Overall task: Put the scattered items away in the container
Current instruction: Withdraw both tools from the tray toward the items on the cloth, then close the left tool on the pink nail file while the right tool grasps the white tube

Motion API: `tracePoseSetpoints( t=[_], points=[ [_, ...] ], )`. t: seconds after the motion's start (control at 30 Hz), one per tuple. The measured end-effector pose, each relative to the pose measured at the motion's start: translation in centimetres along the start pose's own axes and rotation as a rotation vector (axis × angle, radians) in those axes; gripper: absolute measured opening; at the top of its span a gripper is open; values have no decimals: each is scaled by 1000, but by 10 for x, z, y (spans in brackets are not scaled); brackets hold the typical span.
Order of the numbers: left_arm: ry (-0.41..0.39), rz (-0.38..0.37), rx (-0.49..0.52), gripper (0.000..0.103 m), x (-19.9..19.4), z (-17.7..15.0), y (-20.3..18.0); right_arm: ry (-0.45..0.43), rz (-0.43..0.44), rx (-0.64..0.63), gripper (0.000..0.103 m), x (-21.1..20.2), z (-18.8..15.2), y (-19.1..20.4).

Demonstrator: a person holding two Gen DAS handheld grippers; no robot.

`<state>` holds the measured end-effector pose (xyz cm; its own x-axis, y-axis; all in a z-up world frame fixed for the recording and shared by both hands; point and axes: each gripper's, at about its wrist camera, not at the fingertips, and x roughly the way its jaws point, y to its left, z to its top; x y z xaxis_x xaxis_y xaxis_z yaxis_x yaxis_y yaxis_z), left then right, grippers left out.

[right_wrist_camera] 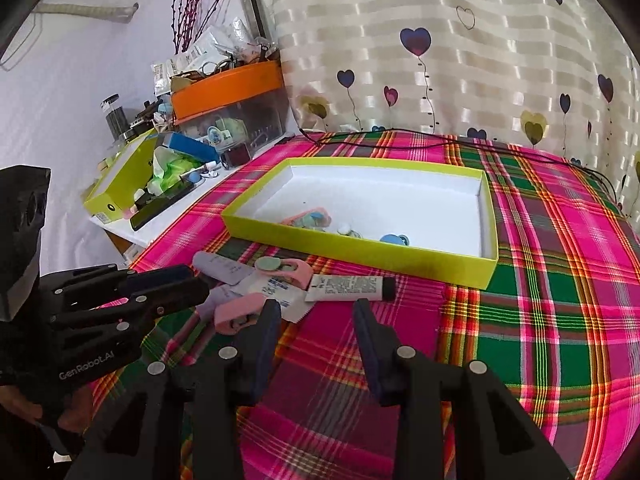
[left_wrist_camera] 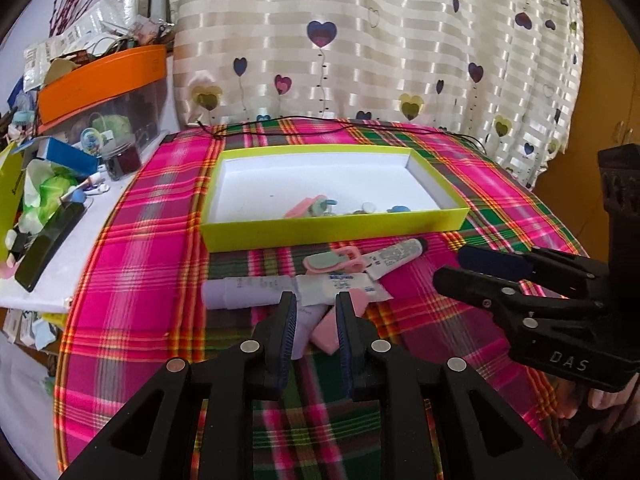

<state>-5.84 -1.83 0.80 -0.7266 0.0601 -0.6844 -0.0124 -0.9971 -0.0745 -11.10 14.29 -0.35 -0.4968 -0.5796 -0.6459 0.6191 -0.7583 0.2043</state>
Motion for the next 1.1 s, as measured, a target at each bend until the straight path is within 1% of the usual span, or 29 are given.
tracePoseSetpoints(
  t=[0.17, 0.3, 0.43, 0.53, 0.7, 0.8, 0.9, 1.1],
  points=[
    [27, -28, 23, 24, 14, -2, -11, 16, 33, 11, 38, 9, -1, -11],
    [43, -21, 22, 25, 22, -1, -14, 33, 82, 39, 38, 15, -2, -20],
    [34, -12, 15, 26, 24, 1, -12, 30, 124, 52, 38, 14, -2, -23],
    [30, -14, 12, 26, 25, -1, -11, 19, 134, 53, 38, 12, -2, -24],
    [31, -42, 26, 26, 31, -3, -14, 12, 146, 82, 38, 11, -2, -29],
    [29, -54, 42, 26, 33, -5, -18, 12, 138, 82, 38, 10, -1, -30],
    [28, -58, 50, 26, 34, -6, -19, 20, 116, 55, 38, 12, 1, -26],
    [45, -88, 26, 27, 38, -7, -14, 46, 67, -16, 38, 21, 8, -23]
  ],
)
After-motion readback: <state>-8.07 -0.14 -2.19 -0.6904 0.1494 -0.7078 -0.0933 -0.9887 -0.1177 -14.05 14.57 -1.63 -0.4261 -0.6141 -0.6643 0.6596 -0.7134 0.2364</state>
